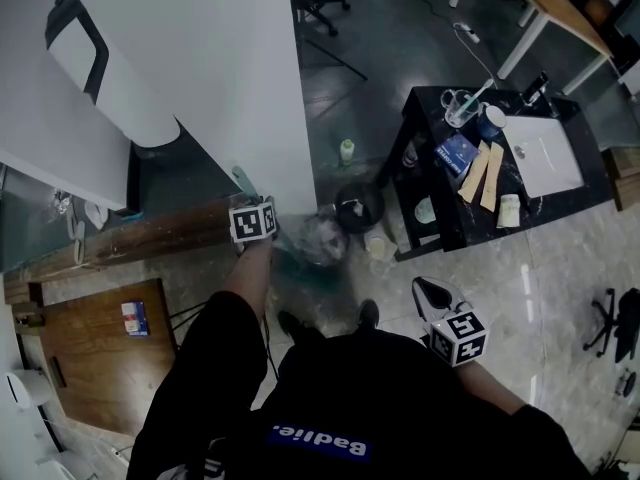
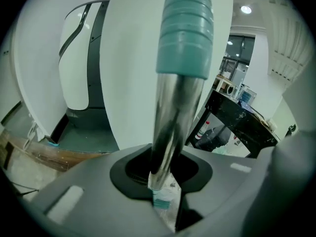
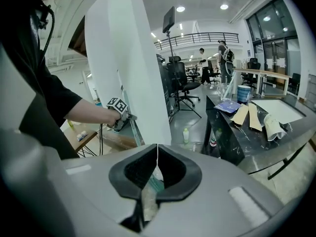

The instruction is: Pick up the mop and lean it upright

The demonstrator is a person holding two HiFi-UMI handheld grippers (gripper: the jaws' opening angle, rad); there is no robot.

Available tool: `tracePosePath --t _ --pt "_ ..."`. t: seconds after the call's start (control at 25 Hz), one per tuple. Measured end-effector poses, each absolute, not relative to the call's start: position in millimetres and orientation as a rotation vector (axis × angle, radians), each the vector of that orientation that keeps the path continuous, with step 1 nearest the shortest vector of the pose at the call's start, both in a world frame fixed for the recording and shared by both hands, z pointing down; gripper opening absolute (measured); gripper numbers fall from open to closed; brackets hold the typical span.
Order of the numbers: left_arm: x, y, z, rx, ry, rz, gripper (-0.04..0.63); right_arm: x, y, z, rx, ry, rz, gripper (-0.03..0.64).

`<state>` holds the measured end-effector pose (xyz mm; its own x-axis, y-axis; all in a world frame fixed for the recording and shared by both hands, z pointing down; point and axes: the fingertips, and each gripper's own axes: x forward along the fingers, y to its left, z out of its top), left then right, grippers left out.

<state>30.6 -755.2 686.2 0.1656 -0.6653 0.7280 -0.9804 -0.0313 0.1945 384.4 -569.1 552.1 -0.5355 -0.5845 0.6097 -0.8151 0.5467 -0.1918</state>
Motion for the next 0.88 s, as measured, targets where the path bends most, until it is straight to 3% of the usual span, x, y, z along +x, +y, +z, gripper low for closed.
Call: tracePosePath --t 0.2,0.56,0.88 --pt "30 -767 701 1.753 -1.54 0.657 0.156 397 -566 550 1.174 -2.27 0.638 0.023" --pt "40 -762 715 1.783 -1.465 0.691 0.356 403 -570 548 1.216 -2.264 0.642 0.057" --pt "57 -739 715 1.873 -1.439 0.722 0.431 392 -573 555 1.15 -2.293 0.645 0.064"
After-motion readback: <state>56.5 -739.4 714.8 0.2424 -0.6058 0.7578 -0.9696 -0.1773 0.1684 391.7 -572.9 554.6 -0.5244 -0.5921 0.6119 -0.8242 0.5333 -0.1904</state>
